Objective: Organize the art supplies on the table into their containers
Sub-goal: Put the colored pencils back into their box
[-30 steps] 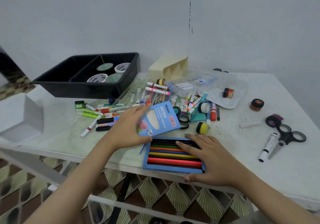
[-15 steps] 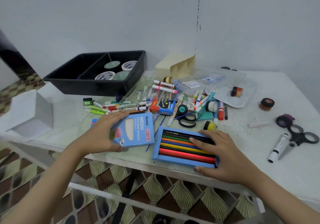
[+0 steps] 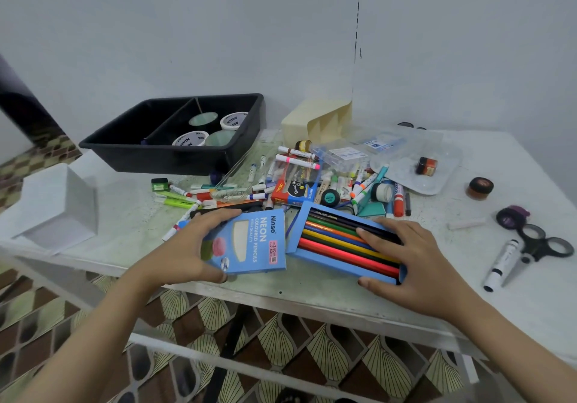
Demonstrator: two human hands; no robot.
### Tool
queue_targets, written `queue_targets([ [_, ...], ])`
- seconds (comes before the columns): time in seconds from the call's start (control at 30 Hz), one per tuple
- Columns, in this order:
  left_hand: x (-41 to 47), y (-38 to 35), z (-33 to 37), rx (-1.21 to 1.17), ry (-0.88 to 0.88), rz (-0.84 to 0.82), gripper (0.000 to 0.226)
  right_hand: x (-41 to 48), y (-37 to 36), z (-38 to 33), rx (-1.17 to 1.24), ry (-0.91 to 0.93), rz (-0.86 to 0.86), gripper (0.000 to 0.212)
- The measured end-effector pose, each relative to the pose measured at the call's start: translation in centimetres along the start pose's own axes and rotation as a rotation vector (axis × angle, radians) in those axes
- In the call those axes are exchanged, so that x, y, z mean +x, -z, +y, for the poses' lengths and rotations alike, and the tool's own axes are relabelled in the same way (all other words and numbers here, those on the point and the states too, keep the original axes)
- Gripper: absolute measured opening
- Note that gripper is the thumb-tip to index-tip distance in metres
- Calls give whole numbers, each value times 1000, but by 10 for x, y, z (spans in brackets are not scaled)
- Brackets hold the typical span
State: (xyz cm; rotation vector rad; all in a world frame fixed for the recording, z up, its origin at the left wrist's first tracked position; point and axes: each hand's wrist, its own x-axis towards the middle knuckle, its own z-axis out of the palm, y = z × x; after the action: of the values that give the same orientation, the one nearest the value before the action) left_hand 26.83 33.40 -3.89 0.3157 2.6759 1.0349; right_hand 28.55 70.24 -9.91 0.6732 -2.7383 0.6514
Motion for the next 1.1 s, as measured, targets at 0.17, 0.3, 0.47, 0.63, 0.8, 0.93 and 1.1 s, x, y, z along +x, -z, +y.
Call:
queue_targets([
  [0.17,4,-4,3,46,-13,-57,90,-3,0,-2,45,48,-77,70],
  [0.3,5,-6,3,68,-26,-96,91,-4,-1,2,54,62,-155,70],
  [0.47,6,-11,1,122,-49,-114,92,-1,1,2,45,94,-197,68],
  [0.63,6,-24,10,185,-96,-157,93,2,0,-5,-11,141,-233,69],
  [0.8,6,-40,17,194,-118,-151,95,0,-2,-10,-30,173,-222,70],
  [0.93,7,-57,20,198,-129,-147,97,-5,-5,-9,-66,170,-226,71],
  [1.1,12,-69,20,188,-129,-164,96,-13,-3,-2,-58,125,-335,78],
])
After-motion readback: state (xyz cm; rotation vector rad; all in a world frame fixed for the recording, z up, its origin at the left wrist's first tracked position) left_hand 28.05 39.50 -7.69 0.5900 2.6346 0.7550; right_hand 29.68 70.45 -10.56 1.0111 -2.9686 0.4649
